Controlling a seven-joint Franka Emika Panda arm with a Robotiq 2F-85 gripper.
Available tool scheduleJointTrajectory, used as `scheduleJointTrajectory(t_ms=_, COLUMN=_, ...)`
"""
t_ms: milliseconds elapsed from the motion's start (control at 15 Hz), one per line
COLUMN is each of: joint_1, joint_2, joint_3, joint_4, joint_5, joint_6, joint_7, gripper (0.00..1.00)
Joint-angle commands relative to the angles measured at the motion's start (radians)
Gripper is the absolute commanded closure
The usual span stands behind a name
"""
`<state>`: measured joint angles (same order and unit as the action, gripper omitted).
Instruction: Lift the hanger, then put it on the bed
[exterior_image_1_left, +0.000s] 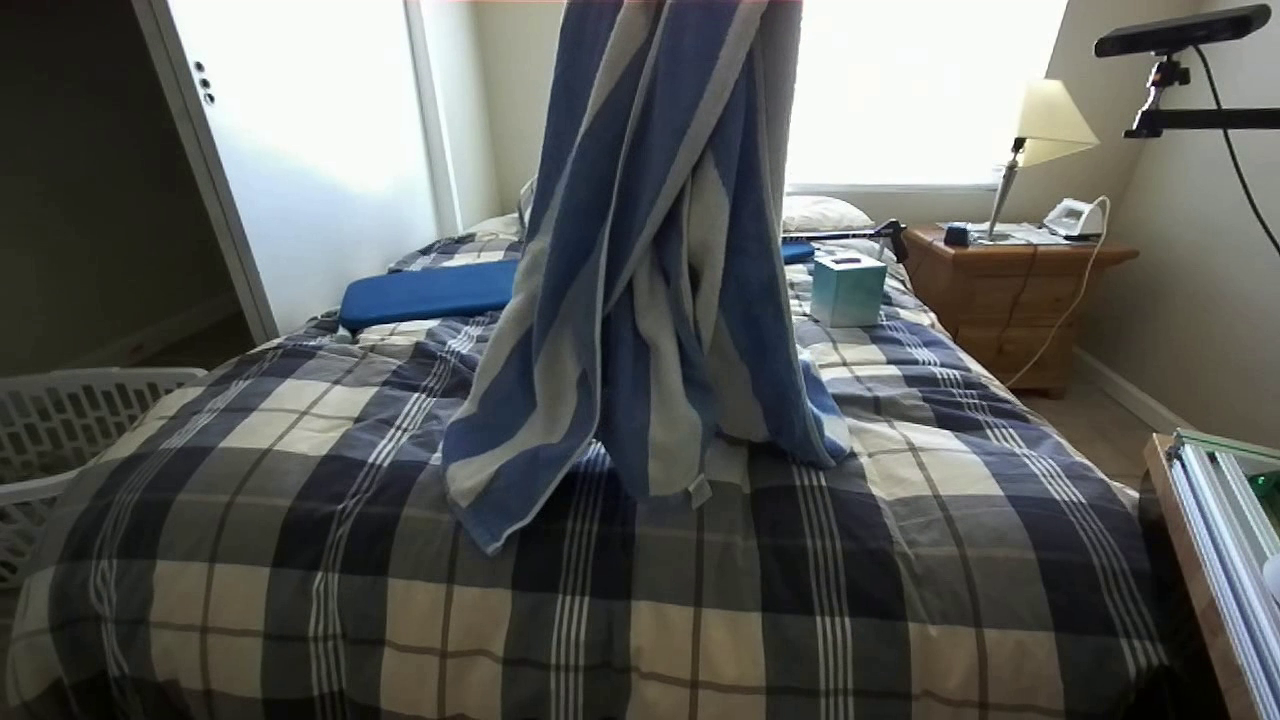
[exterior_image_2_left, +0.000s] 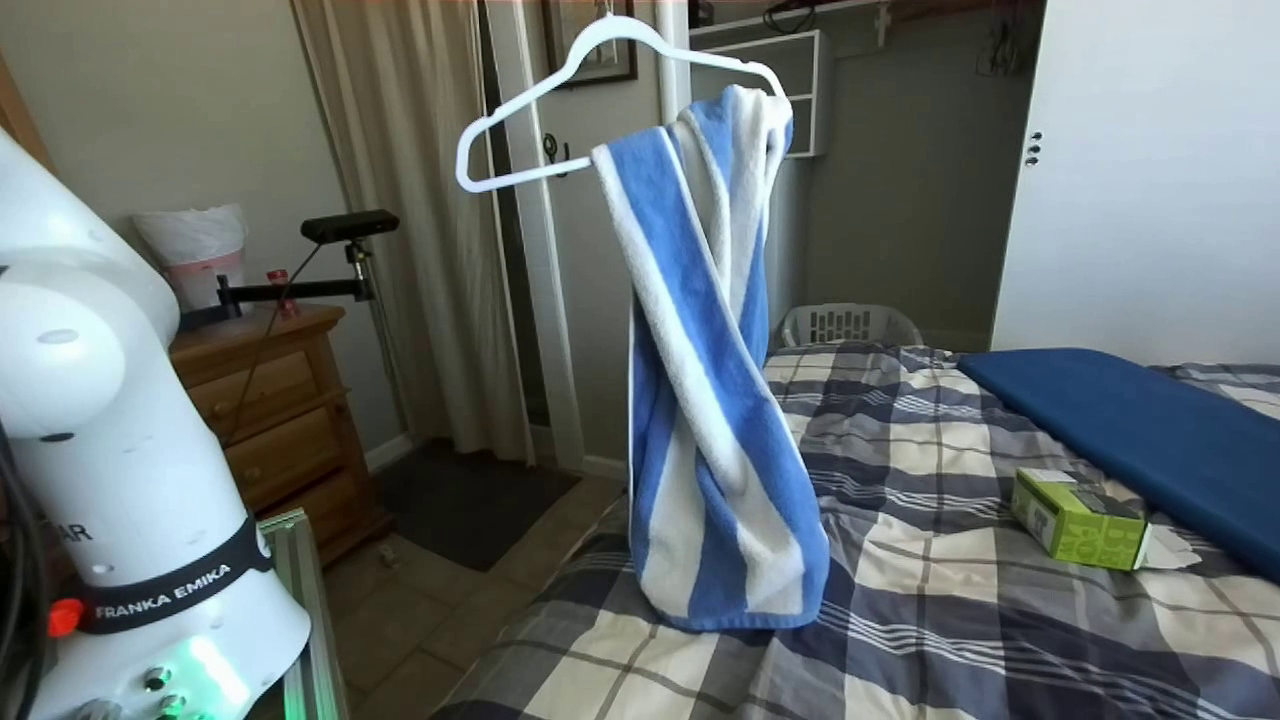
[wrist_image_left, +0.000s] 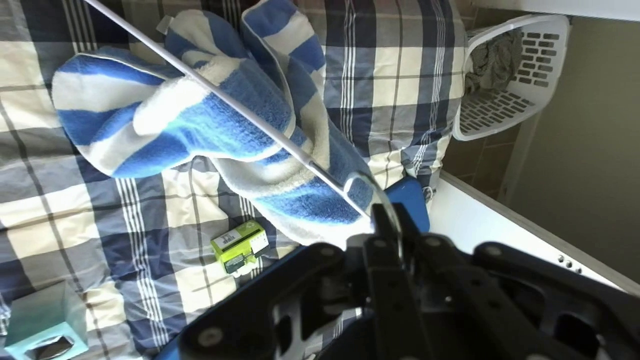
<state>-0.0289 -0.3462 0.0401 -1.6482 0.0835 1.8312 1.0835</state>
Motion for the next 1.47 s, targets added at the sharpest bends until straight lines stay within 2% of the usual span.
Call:
scheduleJointTrajectory(t_ms=0, joint_1=-0.025, joint_2=0.081, joint_3=0.005, joint_4=0.152, joint_5=-0.027, joint_6=-0.032, joint_7=-0.011, gripper=0.99)
scheduleJointTrajectory(t_ms=267, joint_1=-0.039, joint_2=0.179, joint_3=0.01, joint_4=0.339, joint_5=-0.089, joint_6=-0.103, joint_7=0.018, gripper=0.99)
scheduleJointTrajectory(t_ms=733, joint_1=-0.008, joint_2=0.339, joint_3=0.031, joint_4=0.633, joint_5=-0.193, joint_6=-0.176, joint_7=0.11, gripper=0.99)
scheduleJointTrajectory(t_ms=1000, joint_1=0.024, joint_2=0.438, joint_3=0.025, joint_4=0.785, joint_5=-0.264, joint_6=-0.16, joint_7=0.177, gripper=0.99)
scheduleJointTrajectory(t_ms=1267, joint_1=0.055, joint_2=0.541, joint_3=0.002, joint_4=0.936, joint_5=-0.279, joint_6=-0.14, joint_7=0.284, gripper=0.99)
scheduleJointTrajectory(t_ms=1400, joint_1=0.063, joint_2=0.594, joint_3=-0.01, joint_4=1.011, joint_5=-0.251, joint_6=-0.113, joint_7=0.302, gripper=0.99)
